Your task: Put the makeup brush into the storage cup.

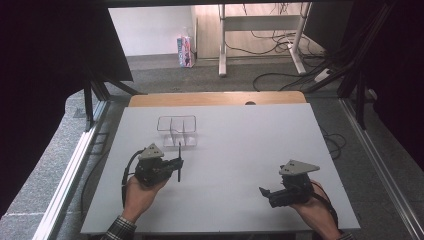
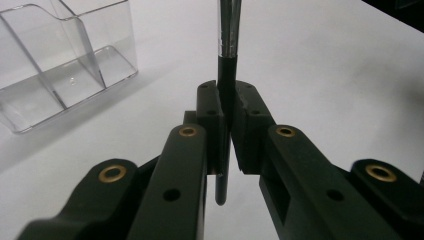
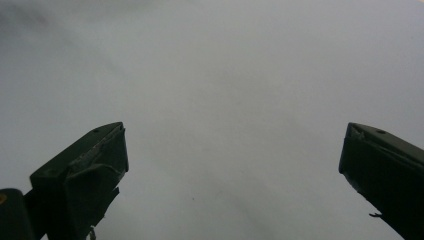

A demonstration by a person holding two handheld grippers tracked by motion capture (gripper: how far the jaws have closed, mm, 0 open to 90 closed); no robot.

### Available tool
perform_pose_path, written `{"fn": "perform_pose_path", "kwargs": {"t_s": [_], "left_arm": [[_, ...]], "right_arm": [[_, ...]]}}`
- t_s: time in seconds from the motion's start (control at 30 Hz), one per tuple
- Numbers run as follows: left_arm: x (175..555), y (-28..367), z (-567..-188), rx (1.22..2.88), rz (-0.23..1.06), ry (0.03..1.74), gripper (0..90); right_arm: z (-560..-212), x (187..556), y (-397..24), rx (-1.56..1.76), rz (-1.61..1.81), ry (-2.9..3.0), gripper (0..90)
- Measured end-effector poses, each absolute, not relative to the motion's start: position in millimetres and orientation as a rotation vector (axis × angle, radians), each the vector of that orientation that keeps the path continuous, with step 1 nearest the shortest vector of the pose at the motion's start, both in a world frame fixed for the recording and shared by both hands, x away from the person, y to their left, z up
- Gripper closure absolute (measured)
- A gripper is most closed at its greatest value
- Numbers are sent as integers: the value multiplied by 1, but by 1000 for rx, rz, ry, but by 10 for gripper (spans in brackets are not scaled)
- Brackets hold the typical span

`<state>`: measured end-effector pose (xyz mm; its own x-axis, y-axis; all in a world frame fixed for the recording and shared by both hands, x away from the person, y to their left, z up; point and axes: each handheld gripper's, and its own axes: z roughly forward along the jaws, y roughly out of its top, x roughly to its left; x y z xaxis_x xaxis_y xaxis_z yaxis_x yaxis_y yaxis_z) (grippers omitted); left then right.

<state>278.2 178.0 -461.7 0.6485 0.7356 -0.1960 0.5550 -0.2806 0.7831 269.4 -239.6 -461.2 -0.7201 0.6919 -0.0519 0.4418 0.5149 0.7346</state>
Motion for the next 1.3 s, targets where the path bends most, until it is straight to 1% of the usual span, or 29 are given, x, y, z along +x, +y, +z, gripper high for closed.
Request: {"fn": "perform_pose_path", "kwargs": {"t_s": [0.63, 1.0, 1.3], "left_arm": [[294, 192, -458, 1954, 304, 1056, 840], [305, 195, -453, 1965, 337, 1067, 841], [315, 199, -449, 1941, 351, 1093, 840]], "right_arm": [[-470, 263, -270, 1064, 986, 2392, 0], [-472, 260, -280, 1108, 982, 2379, 0], [-474, 258, -284, 1124, 973, 2383, 0]]}}
